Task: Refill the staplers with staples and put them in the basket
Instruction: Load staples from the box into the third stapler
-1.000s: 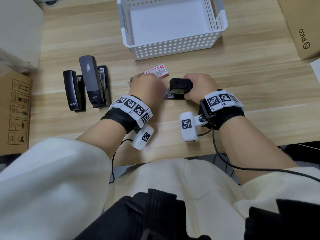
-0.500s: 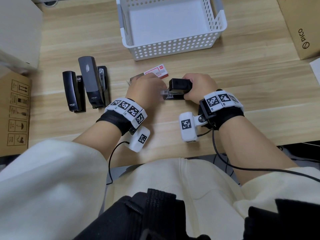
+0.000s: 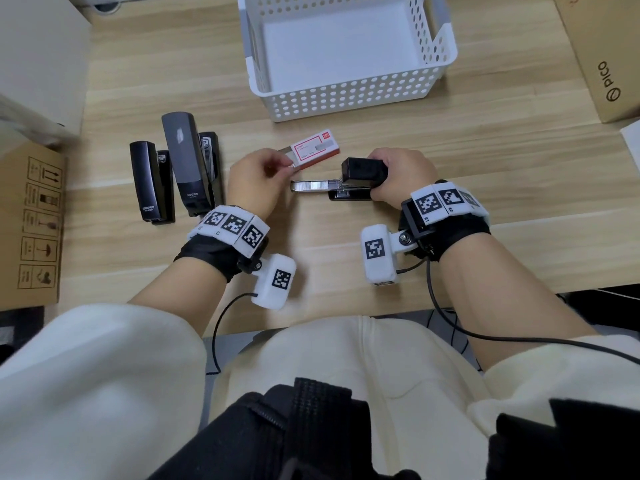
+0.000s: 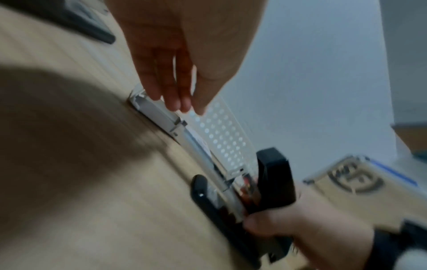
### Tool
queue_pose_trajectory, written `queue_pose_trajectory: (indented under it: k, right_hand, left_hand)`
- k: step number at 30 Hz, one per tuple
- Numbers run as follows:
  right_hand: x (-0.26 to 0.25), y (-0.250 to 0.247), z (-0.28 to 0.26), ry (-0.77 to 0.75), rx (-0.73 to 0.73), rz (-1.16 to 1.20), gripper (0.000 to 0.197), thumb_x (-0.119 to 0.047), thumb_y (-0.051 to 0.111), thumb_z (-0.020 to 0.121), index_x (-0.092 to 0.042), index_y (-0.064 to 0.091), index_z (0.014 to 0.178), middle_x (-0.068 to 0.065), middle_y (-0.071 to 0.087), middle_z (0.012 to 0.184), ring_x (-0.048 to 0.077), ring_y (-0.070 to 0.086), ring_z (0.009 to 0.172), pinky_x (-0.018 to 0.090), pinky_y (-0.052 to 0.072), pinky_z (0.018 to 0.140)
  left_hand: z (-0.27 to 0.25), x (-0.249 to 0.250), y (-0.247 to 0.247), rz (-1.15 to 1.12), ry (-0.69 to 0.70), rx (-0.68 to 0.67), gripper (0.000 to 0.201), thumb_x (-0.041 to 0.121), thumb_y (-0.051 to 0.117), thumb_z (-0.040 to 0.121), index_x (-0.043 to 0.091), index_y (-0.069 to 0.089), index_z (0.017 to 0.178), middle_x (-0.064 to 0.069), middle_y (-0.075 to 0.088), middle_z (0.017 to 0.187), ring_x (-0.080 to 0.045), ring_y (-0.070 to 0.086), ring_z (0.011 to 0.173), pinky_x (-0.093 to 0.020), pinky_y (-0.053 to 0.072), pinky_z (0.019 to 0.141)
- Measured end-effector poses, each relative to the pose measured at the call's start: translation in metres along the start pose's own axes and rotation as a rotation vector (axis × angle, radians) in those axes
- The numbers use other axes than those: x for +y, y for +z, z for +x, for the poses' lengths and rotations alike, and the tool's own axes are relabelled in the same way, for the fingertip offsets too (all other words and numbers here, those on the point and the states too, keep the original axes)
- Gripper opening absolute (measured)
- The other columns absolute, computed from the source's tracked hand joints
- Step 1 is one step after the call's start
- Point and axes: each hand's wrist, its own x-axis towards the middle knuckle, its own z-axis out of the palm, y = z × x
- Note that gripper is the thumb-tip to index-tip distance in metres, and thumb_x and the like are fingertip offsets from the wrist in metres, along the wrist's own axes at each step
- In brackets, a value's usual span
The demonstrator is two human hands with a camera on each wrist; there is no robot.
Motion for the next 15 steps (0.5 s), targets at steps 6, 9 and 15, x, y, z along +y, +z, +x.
queue_pose_trajectory:
  k: [6, 9, 15]
  right_hand:
    - [0.002, 0.003, 0.0, 0.0, 0.056, 0.01, 0.037, -0.011, 0.066, 0.073, -0.023, 0.063, 0.108, 0.005, 0.069, 0.102, 0.027, 0.06, 0.098, 0.023, 0.035, 0.069]
    - [0.003, 0.003, -0.001, -0.008, 0.079, 0.02, 0.036, -0.013, 0.068, 0.074, -0.022, 0.064, 0.108, 0.005, 0.069, 0.101, 0.027, 0.06, 0.098, 0.023, 0.035, 0.069]
    - [0.003, 0.004, 0.0, -0.012, 0.086, 0.03, 0.037, -0.014, 0.069, 0.073, -0.022, 0.064, 0.108, 0.005, 0.07, 0.101, 0.027, 0.061, 0.098, 0.024, 0.038, 0.074]
  left_hand:
    - [-0.01, 0.007, -0.002, -0.545, -0.389, -0.049, 0.022, -0.007, 0.052, 0.083, 0.013, 0.061, 0.081, -0.002, 0.068, 0.068, -0.001, 0.062, 0.048, -0.012, 0.048, 0.048]
    - [-0.013, 0.017, 0.006, -0.692, -0.453, -0.11, 0.022, -0.008, 0.046, 0.085, 0.01, 0.059, 0.084, 0.0, 0.071, 0.064, -0.006, 0.065, 0.052, -0.017, 0.054, 0.056]
    - [-0.018, 0.034, 0.028, -0.767, -0.497, -0.161, 0.02, -0.006, 0.046, 0.085, 0.011, 0.056, 0.088, -0.009, 0.066, 0.08, -0.012, 0.064, 0.061, -0.02, 0.055, 0.061]
